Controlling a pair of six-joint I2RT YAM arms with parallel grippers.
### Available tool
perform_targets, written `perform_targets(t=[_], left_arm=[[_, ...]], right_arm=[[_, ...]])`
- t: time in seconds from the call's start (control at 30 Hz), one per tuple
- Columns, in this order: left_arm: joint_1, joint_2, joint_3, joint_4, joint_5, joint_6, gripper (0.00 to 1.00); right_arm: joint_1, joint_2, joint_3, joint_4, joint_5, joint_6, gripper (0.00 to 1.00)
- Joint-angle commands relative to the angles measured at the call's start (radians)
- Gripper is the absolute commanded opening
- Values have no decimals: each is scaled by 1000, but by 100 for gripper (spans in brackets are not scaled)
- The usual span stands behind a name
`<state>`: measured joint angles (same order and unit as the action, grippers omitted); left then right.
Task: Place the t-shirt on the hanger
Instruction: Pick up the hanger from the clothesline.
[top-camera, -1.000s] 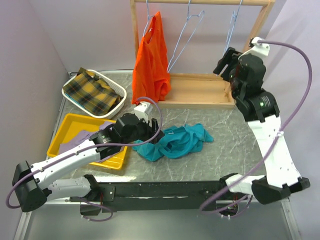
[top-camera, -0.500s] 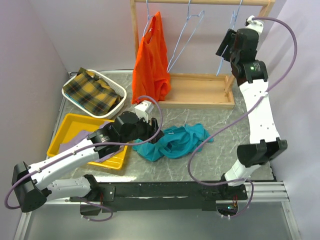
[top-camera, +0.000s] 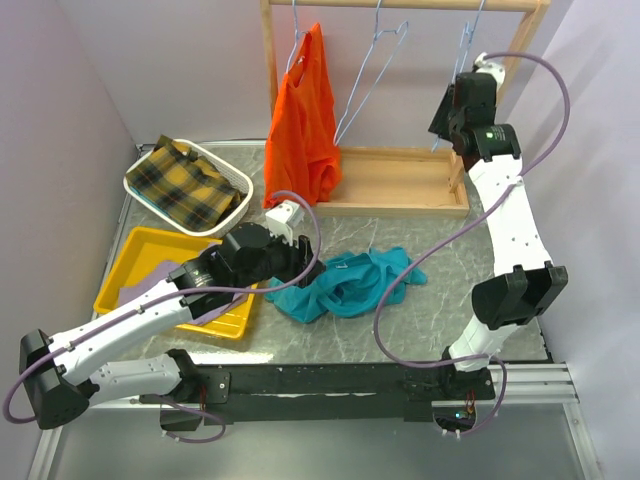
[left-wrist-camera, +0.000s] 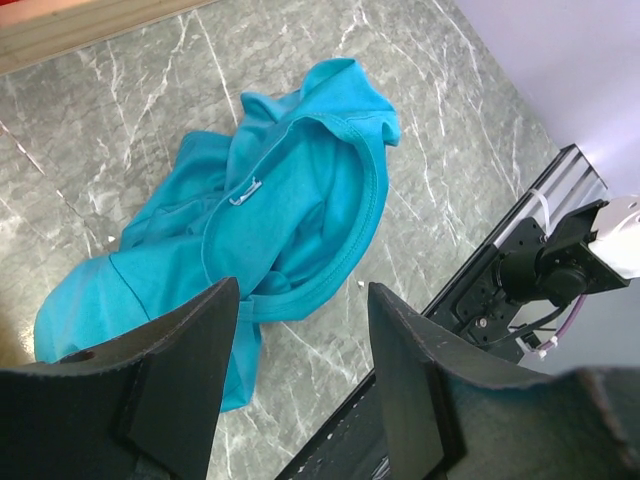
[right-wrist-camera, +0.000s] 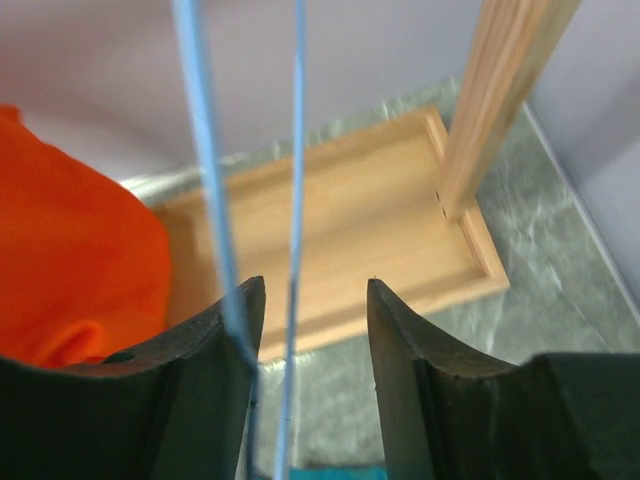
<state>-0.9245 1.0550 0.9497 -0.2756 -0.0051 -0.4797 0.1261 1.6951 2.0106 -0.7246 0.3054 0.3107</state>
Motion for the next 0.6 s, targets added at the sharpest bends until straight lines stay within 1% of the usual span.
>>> perform_targets(t=[0.0, 0.1, 0.2, 0.37, 0.57], left_arm=[[-2, -26, 27, 10, 25, 29, 59], [-4, -33, 27, 10, 22, 33, 59], [-2, -35, 24, 16, 30, 32, 59], [-2, -39, 20, 16, 28, 30, 59], [-4, -36, 20, 16, 31, 32, 58]], right_arm=[[-11, -90, -67, 27, 23, -15, 49], [-19, -100, -84, 28, -3, -33, 45], [-20, -97, -76, 33, -9, -44, 45], [-34, -72, -15, 11, 6, -65, 44], [-62, -51, 16, 17, -32, -73, 40]])
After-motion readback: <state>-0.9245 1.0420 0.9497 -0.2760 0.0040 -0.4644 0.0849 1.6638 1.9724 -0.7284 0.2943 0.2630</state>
